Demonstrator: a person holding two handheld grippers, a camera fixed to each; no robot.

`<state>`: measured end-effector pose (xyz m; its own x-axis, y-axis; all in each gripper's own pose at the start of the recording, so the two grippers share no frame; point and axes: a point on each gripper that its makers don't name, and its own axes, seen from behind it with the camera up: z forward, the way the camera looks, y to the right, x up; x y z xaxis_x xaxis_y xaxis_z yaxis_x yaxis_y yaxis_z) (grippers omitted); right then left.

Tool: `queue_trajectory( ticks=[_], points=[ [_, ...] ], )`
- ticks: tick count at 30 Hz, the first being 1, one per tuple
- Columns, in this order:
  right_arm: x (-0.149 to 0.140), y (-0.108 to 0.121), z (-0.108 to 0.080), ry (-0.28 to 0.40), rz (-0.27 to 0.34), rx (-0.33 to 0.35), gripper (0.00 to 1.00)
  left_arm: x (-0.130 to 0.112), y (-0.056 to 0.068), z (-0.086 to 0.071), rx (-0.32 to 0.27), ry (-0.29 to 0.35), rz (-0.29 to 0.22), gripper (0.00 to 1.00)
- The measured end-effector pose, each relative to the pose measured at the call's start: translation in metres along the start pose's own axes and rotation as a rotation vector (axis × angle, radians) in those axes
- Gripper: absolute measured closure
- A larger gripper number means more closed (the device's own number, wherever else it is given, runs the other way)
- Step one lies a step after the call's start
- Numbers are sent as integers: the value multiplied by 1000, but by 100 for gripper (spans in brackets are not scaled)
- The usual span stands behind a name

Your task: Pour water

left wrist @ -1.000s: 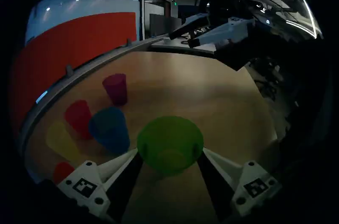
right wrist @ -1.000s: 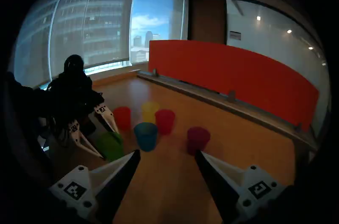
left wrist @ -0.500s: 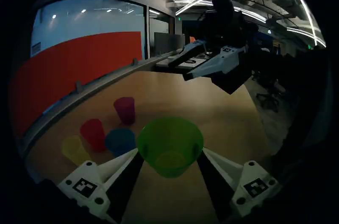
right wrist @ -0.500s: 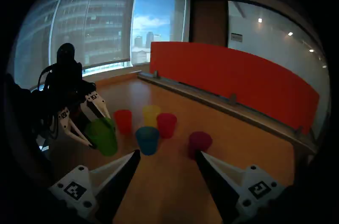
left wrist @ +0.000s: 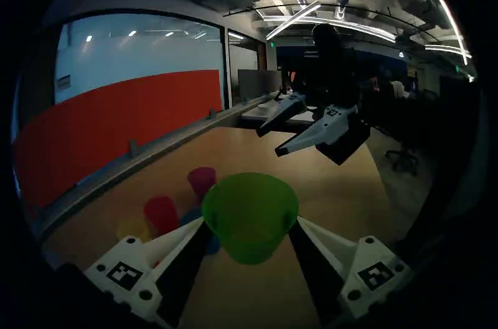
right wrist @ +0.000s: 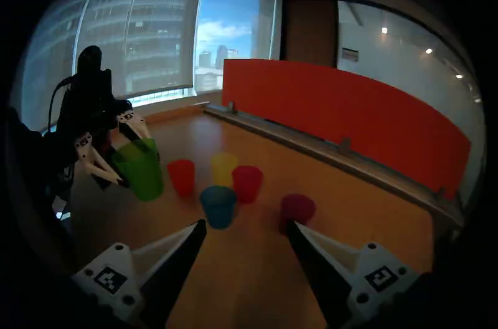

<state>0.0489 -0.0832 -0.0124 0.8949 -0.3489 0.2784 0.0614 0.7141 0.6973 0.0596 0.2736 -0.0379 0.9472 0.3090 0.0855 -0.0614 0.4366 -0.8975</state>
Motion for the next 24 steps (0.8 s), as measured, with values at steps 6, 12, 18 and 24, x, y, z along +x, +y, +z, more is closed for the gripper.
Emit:
queue_trajectory(
  ticks=[6, 12, 18, 24],
  points=[
    [3, -1, 3, 4, -7, 0, 0, 17, -12, -15, 34, 43, 3, 17],
    [4, -4, 8, 4, -15, 3, 0, 31, -23, -30, 71, 92, 7, 16],
    [6, -7, 14, 7, -19, 10, 0, 50, -33, -46, 112, 162, 17, 16],
    [6, -9, 22, 8, -19, 19, 0, 59, -44, -56, 147, 202, -8, 16]
  ],
)
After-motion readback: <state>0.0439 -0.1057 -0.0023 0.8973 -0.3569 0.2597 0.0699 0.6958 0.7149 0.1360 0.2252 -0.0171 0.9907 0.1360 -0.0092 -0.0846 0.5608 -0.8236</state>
